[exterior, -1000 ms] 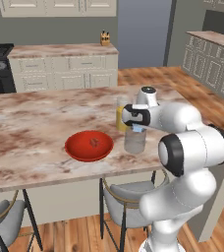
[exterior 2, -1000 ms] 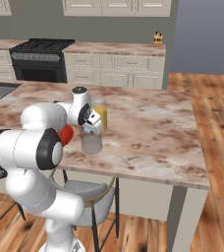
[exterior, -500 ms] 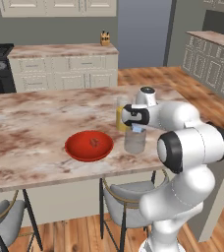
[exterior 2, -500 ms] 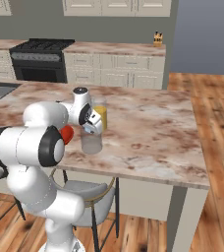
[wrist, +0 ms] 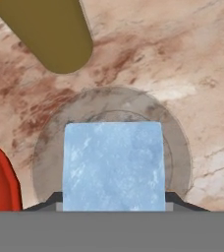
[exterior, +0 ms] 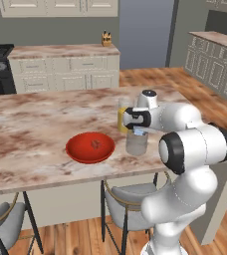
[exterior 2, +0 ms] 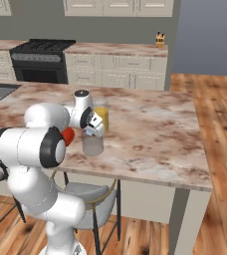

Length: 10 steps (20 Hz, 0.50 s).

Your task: There are two ice cubes in the ice bowl. Place both ice cubes in the glass cup.

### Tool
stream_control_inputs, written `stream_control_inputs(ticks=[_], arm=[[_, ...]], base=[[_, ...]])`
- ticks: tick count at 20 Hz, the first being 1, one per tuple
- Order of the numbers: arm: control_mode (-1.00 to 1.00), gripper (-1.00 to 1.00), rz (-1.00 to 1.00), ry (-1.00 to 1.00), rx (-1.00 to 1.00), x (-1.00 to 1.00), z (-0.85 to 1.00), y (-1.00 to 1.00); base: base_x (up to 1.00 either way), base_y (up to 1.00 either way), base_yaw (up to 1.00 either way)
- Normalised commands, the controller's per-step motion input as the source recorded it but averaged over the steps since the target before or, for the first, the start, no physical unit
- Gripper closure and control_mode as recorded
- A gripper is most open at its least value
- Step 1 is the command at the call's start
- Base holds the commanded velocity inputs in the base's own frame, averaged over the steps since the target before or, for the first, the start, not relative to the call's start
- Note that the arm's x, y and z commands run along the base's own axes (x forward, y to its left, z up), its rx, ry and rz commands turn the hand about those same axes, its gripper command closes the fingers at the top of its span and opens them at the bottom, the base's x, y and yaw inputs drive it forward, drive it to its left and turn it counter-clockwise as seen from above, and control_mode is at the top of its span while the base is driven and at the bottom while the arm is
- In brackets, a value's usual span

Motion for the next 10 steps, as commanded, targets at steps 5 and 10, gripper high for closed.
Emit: stream_control_inputs(ticks=[5,10], arm=[[-1.00,-1.00,0.00,0.00,0.01,0.00,0.00,0.00],[-1.00,-1.00,0.00,0.00,0.04,0.00,0.26,0.00]], base=[[0.00,0.00,0.00],[0.00,0.00,0.00]])
